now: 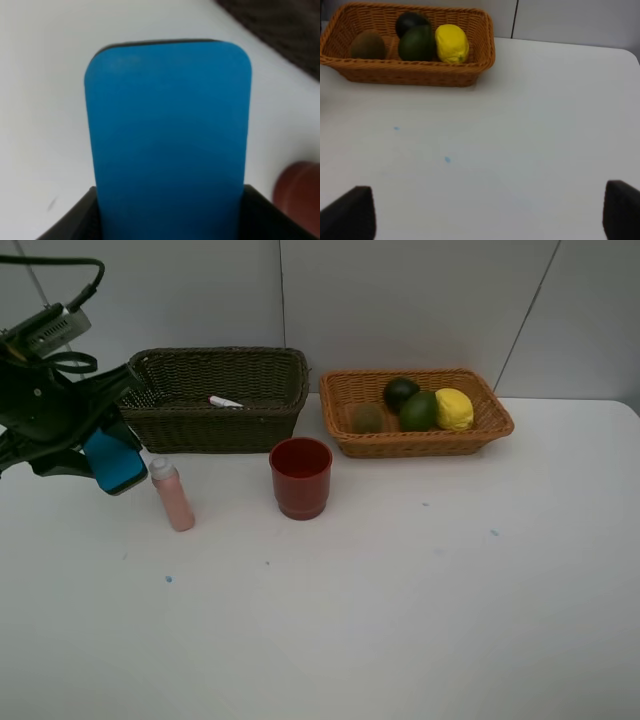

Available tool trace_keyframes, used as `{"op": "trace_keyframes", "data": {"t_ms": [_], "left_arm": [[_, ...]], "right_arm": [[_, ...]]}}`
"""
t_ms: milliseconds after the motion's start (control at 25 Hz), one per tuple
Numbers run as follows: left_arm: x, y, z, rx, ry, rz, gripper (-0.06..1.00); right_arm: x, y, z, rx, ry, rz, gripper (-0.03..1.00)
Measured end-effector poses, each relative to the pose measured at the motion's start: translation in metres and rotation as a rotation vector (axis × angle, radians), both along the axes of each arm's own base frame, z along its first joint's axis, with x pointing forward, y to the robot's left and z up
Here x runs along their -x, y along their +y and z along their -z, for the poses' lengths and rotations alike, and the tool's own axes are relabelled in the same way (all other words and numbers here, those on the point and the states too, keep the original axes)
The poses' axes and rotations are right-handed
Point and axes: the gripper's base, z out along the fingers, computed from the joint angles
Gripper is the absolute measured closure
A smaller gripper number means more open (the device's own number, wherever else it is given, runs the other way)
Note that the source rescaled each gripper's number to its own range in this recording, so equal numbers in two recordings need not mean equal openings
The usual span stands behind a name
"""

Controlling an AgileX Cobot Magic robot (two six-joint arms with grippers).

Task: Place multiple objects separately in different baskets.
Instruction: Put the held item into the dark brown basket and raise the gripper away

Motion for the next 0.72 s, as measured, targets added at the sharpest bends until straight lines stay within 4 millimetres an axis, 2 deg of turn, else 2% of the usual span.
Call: {"op": "trace_keyframes", "data": {"t_ms": [240,400,480,600,720], "left_arm": [[-0.004,0.001,-0.07,-0.026,-0.265,0.067,0.31],[-0.022,0.003,-0.098,-0.165,-0.475,0.174,0.31],[-0.033,0.003,-0.105,-0.254,-0.575,0.236,0.31],[-0.051,0.001,-0.105,-0.379,-0.684,0.329,0.31],[-0.071,-0.002,-0.092,-0.484,-0.743,0.415,0.31]], "right_arm": [[0.0,0.0,0.0,0.0,0.0,0.0,-0.03],[0.0,0.0,0.0,0.0,0.0,0.0,-0.03],[0.0,0.0,0.0,0.0,0.0,0.0,-0.03],[0.0,0.0,0.0,0.0,0.0,0.0,-0.03],[0.0,0.0,0.0,0.0,0.0,0.0,-0.03]]}}
